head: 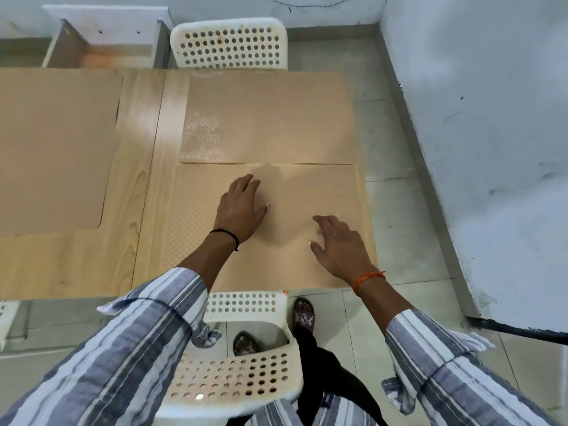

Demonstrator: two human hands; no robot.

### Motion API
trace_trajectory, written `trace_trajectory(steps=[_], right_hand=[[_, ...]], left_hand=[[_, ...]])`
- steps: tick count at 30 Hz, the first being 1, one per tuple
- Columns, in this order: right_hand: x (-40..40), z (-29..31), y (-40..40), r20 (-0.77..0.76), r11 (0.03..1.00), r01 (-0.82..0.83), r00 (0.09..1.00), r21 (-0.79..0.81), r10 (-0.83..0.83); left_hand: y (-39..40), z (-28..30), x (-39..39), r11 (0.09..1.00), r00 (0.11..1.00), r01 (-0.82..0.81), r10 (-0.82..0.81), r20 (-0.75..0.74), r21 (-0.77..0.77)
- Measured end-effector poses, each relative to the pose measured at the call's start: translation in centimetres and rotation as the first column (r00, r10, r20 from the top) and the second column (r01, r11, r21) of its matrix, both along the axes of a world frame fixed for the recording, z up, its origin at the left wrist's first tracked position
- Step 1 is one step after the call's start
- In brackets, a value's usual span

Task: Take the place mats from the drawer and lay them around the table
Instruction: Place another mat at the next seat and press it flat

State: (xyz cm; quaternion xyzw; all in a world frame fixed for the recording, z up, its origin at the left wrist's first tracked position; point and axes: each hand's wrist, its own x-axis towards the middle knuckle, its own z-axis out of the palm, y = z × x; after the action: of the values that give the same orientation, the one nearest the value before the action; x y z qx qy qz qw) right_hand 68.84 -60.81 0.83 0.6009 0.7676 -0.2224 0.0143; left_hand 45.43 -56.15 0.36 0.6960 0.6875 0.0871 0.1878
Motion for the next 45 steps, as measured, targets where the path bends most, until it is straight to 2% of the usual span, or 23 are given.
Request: trace_trajectory(steps=[3,6,9,14,21,27,30,34,40,45], right_hand=[[-1.0,-0.5,1.8,-0.083,0.996,-0.003,0.996,0.086,0.011],[-2.2,-1.5,2.9,-0.096,0.998,-0.035,0.995,0.06,0.041],[-2.3,-2.7,2.9,-0.072,1.0,-0.028,0.997,-0.013,0.027],[-1.0,-3.5,3.1,-0.06,1.0,-0.024,0.998,-0.019,0.022],[-1.9,-4.3,4.5,-0.065,1.0,-0.004,0.998,0.016,0.005],[-4.4,-5.1,5.3,-0.048,0.992,-0.021,0.998,0.125,0.027],[-6.6,-5.0,6.7,-0.09,0.983,-0.042,0.994,0.176,0.058],[-10.5,-5.9,9.4,-0.176,0.984,-0.091,0.977,0.152,0.118],[-9.5,-7.5,10.1,-0.037,0.962,-0.169,0.983,0.212,0.181],[-2.9,-7.6,10.3,0.034,0.97,-0.083,0.996,0.229,0.077]], left_hand=[[1.3,-2.2,-0.3,0.998,0.994,-0.021,0.015,-0.11,-0.056],[1.0,-4.5,-0.4,0.997,0.984,0.022,-0.036,-0.176,-0.08],[0.7,-5.6,0.0,0.998,0.982,0.023,-0.033,-0.188,-0.051],[0.7,-5.8,1.1,0.999,0.982,0.01,-0.015,-0.188,-0.03],[1.6,-5.2,-0.4,0.999,0.973,0.046,-0.04,-0.228,0.022],[2.2,-5.3,-1.6,0.996,0.969,0.085,-0.074,-0.235,0.034],[2.3,-5.7,-1.5,0.998,0.974,0.058,-0.048,-0.22,0.039],[2.5,-6.1,-1.5,0.998,0.984,0.031,-0.022,-0.176,0.048],[2.6,-6.2,-1.7,0.996,0.99,0.019,-0.007,-0.141,0.082],[2.7,-5.9,-1.5,0.997,0.991,-0.007,0.017,-0.134,0.076]])
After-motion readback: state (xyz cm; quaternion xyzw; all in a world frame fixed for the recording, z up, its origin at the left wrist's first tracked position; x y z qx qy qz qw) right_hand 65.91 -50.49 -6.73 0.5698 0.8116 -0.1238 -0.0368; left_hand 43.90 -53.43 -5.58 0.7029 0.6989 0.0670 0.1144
